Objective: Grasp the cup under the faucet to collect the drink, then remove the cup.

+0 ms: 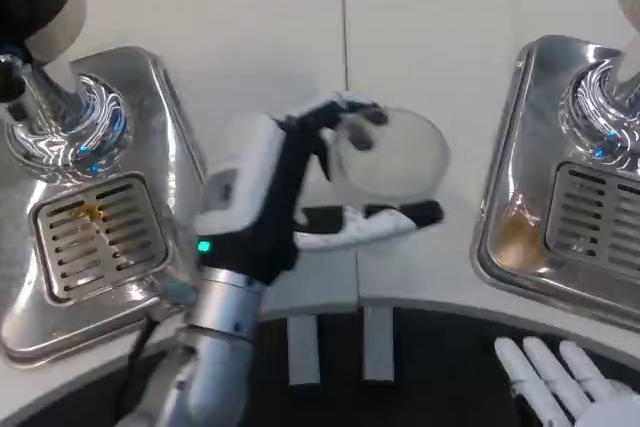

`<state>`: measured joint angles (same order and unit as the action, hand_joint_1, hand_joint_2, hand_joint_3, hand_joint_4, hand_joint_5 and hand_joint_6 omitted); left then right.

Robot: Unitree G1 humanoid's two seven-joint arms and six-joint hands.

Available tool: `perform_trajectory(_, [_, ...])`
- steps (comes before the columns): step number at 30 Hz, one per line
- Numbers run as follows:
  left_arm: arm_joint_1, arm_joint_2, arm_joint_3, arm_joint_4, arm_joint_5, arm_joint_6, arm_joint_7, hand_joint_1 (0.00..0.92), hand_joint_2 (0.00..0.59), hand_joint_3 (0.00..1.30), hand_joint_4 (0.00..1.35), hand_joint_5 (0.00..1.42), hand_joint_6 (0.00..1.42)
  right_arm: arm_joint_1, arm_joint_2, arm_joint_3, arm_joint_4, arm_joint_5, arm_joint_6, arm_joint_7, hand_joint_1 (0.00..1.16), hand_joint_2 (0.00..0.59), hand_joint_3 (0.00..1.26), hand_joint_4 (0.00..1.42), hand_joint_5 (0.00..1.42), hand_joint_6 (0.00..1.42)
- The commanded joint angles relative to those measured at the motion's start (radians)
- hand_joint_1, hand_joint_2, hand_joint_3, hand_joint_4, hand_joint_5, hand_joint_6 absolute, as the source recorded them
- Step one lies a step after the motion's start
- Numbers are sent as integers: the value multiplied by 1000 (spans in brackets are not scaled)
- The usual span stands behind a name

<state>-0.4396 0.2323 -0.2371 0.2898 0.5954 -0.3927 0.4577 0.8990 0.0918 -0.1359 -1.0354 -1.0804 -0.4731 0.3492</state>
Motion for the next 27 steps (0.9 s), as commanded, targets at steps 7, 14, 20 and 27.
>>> perform_trajectory(7, [110, 47, 64, -171, -45, -39, -71, 666, 0, 1165, 1115, 1394, 1424, -115, 59, 64, -12, -76, 96, 52, 351, 367, 0, 0, 0, 197])
perform_trajectory(14, [199, 86, 121, -281, -85, -62, -137, 673, 0, 1158, 1115, 1381, 1424, -137, 29, 93, -12, -103, 138, 47, 351, 367, 0, 0, 0, 208])
perform_trajectory(20, [289, 115, 164, -378, -121, -87, -193, 682, 0, 1155, 1115, 1380, 1424, -158, 6, 100, -12, -110, 163, 49, 351, 367, 0, 0, 0, 212])
perform_trajectory(27, [393, 144, 218, -478, -178, -121, -265, 686, 0, 1154, 1115, 1380, 1424, -184, -23, 109, -12, -110, 161, 47, 353, 370, 0, 0, 0, 209])
